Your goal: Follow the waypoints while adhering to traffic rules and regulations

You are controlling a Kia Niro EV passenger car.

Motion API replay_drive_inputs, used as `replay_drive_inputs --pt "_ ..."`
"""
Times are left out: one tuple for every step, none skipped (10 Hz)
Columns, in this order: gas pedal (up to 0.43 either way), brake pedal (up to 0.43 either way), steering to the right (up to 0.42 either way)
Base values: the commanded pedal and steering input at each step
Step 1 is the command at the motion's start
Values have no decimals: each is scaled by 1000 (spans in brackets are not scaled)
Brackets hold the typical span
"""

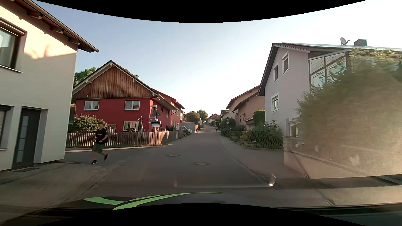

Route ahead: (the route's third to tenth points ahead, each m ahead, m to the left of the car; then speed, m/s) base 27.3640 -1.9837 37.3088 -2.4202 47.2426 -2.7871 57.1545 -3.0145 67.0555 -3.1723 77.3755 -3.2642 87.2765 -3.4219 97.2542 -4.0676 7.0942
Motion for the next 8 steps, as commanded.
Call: replay_drive_inputs --pt "197 0 -7" --pt "197 0 -6" --pt "197 0 -6" --pt "197 0 -5" --pt "197 0 -2" --pt "197 0 2" --pt "189 0 8" --pt "189 0 11"
